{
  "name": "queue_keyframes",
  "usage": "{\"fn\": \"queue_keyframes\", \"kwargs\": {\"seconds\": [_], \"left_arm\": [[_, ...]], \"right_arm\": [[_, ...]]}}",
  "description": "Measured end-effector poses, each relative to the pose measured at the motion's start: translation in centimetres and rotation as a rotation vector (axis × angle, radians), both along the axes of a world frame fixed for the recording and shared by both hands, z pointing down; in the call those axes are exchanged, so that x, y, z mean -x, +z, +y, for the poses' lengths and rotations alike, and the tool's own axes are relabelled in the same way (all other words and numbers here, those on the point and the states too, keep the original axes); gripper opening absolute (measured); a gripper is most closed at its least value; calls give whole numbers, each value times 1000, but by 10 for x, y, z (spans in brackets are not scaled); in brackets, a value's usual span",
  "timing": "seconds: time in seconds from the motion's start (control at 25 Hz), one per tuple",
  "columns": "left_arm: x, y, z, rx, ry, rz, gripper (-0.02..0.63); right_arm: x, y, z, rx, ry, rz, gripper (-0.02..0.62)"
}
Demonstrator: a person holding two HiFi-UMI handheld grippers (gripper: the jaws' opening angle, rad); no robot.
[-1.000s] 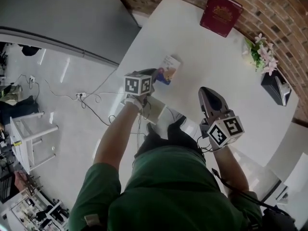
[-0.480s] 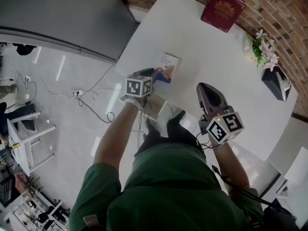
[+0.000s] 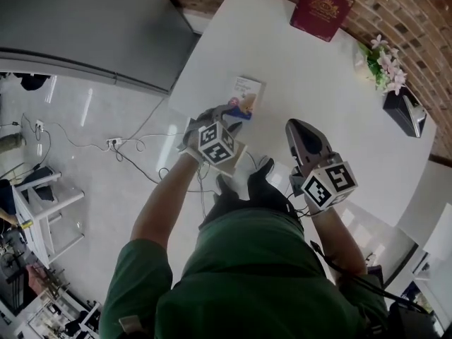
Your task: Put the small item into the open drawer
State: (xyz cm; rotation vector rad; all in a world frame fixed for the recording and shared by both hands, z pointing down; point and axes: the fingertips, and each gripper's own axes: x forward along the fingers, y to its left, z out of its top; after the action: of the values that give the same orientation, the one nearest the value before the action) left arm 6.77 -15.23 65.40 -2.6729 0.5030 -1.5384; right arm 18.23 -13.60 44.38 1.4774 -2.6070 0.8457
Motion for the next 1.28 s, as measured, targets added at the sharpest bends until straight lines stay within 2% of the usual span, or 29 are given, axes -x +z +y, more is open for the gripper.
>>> {"fn": "queue_keyframes", "kwargs": {"seconds": [0.16,0.32,0.4,0.52,0.88,1.08,1.28], "left_arm": [[-4,15,-2,-136,202,-165,187],[-2,27,-4,-219,399,-307,185],[-2,31,-1,-239,486,-350,163],[-3,33,4,-263,552,-377,138],[-9,32,-2,-347,561,-409,80],[-12,21,2,-352,509,-357,41],[-9,2,8,-302,410,-269,33]], "right_arm": [[0,0,8,4,18,5,3],[-6,5,19,12,49,4,3],[-8,7,24,13,66,0,3],[-11,7,31,17,86,-3,3],[-14,19,56,50,132,-14,3],[-14,18,61,49,140,-21,3],[-6,17,61,43,128,-28,3]]}}
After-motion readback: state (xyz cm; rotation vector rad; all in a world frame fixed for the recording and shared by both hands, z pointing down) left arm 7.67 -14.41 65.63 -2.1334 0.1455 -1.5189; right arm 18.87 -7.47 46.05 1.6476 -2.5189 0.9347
